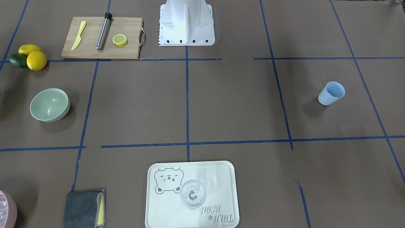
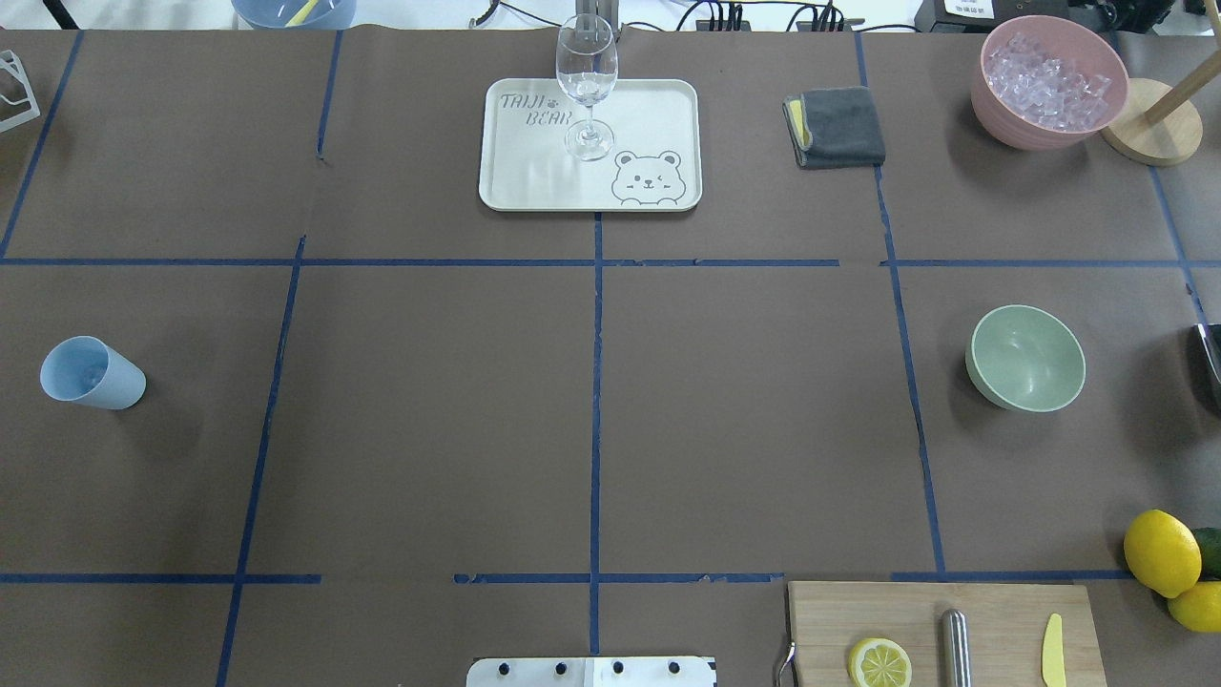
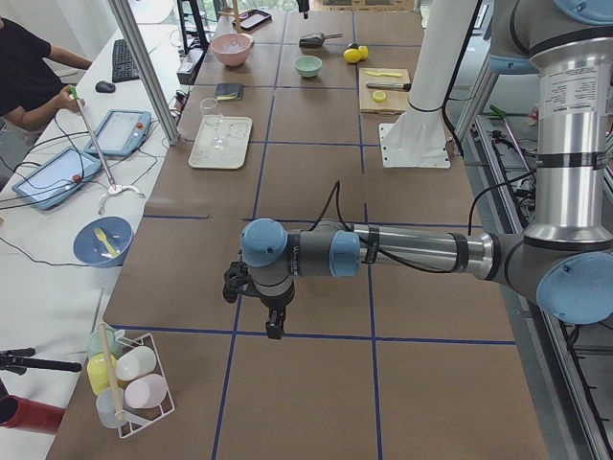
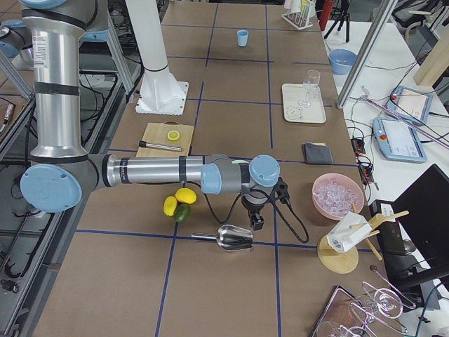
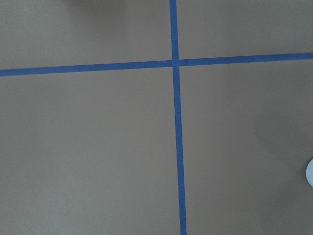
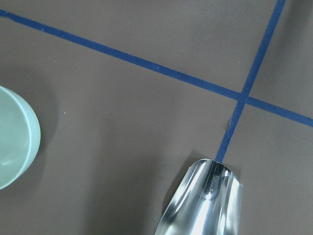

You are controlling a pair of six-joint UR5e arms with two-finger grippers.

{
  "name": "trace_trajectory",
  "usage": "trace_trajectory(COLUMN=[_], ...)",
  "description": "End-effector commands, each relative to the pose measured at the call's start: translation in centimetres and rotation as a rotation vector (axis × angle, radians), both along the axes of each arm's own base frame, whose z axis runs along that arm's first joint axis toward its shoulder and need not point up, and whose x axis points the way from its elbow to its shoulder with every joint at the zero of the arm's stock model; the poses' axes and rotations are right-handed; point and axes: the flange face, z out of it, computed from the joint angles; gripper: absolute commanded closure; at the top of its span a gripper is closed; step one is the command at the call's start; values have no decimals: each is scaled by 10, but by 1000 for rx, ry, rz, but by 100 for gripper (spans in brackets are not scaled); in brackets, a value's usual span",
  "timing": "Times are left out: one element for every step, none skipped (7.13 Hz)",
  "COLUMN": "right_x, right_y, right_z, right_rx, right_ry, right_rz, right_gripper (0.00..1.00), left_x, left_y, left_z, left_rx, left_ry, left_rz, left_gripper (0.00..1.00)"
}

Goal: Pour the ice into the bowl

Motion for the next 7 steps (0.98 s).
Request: trace_trajectory(right_x=[-1,-1,0,0,-4,-19,-41], right_y=[-1,-2,-4,-2,-9,-10,-10], right_z=[-7,-10,-13,-8,-19,-31,-42], right_rx=[13,23,34,13,13,-74,-68], right_ry=[-7,-9,3,-1,2,0,-5], right_rz=[-1,-3,-3,3,17,87,72], right_gripper=[0,0,0,0,0,0,0], left_x=[-8,-9,-8,-10,-9,-9,-8], left_y=[-4,-4,-5,0,1,-1,-10], left_z=[-5,-14,-9,-9,6,0,-2], left_rx=[18,38,29,30,6,20,25], left_ry=[3,1,3,-6,-6,-8,-10], left_rz=[-12,-9,-8,-13,-8,-7,-10], left_gripper=[0,0,0,0,0,0,0])
